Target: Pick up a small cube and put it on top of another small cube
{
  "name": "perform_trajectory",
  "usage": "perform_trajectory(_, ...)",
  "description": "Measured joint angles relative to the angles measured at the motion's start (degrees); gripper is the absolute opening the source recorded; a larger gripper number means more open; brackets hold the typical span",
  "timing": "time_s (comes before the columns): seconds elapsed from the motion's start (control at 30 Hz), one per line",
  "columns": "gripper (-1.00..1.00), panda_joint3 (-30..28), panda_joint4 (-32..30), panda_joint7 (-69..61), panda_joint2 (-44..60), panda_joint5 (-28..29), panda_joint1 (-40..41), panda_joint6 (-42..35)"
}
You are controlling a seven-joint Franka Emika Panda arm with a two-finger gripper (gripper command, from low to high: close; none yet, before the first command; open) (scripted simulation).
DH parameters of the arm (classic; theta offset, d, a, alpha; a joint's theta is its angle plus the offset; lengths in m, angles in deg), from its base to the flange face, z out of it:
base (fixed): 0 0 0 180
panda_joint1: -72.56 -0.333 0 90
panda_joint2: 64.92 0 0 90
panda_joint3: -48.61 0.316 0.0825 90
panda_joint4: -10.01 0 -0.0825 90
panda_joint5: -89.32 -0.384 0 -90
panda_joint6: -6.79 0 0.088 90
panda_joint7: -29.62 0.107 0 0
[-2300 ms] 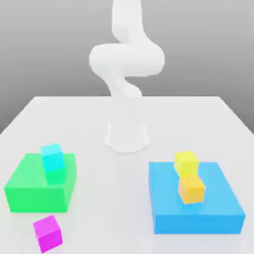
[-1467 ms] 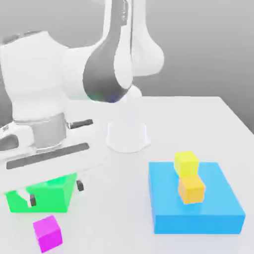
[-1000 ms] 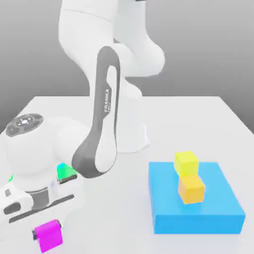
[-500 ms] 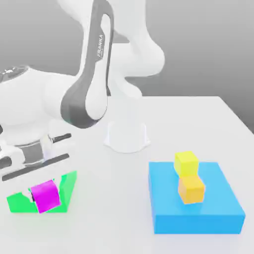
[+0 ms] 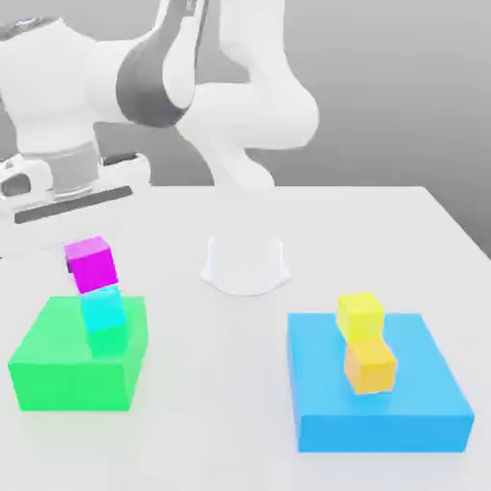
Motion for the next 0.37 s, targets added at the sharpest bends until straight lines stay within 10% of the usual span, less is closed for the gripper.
perform_trajectory(0.23,-1.00,-0.39,-5.20,0.98,3.72,3.71,2.88,9.53)
perform_trajectory(0.27,1.00,-0.67,-5.68,0.87,5.12,3.71,2.81,11.41)
perform_trajectory(0.37,1.00,-0.67,-5.68,0.87,5.12,3.70,2.81,11.41)
